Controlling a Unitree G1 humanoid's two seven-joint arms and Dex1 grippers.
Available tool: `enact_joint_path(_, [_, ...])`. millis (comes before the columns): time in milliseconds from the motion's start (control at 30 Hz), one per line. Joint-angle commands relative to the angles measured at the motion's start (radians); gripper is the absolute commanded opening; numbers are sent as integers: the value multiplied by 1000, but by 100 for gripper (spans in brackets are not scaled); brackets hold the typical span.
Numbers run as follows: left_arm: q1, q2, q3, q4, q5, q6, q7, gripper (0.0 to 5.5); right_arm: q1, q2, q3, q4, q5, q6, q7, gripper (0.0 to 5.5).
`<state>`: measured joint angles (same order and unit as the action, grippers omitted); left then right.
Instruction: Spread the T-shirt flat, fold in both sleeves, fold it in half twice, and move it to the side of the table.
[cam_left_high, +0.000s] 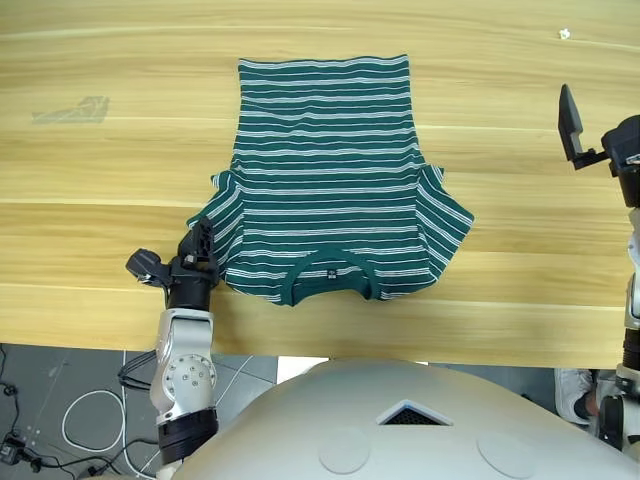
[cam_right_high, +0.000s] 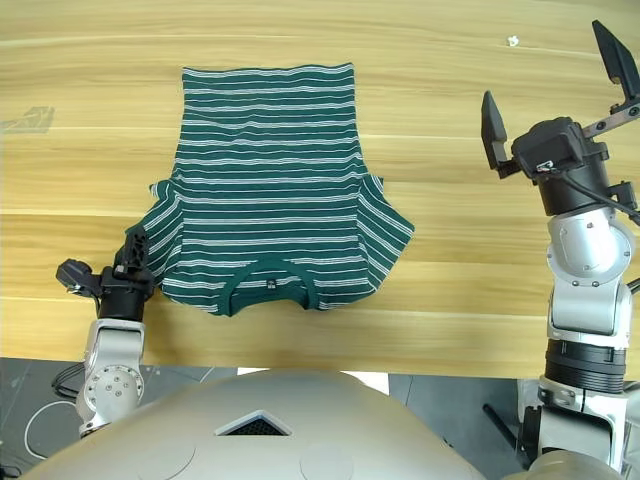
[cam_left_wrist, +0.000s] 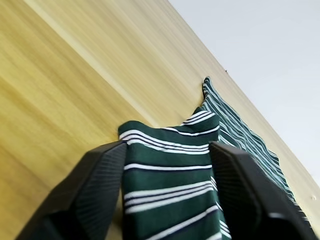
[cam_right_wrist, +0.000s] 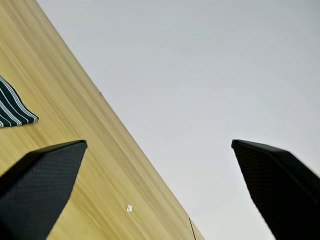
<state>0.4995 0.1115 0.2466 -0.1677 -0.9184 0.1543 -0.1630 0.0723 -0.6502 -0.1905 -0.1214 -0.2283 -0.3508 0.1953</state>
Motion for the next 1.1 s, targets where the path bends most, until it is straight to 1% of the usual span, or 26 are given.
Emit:
enact_joint_path(33, [-10, -13, 4, 126, 51, 68, 13, 218, -11, 4, 2, 17, -19, -13, -5, 540])
enact_joint_path(133, [-22, -17, 22, 158, 88, 48, 7, 178, -9, 0, -8, 32, -21, -24, -6, 540])
enact_joint_path(433, [-52, -45, 55, 191, 161, 26, 13, 22, -33, 0, 5, 61, -30, -36, -5, 540])
enact_joint_path(500, [-55, -51, 63, 188, 171, 24, 15, 2, -38, 2, 9, 65, -34, -37, -5, 540])
enact_joint_path(800, [-17, -31, 76, -8, 207, 38, 19, 2, -36, 12, 20, 73, -44, -43, -12, 540])
enact_joint_path(933, [11, -21, 26, -134, 319, -1, 14, 2, -38, 13, 23, 77, -47, -45, -15, 540])
enact_joint_path(1100, [28, -7, -38, -161, 435, -24, -26, 2, -29, 16, 27, 72, -44, -40, -16, 540])
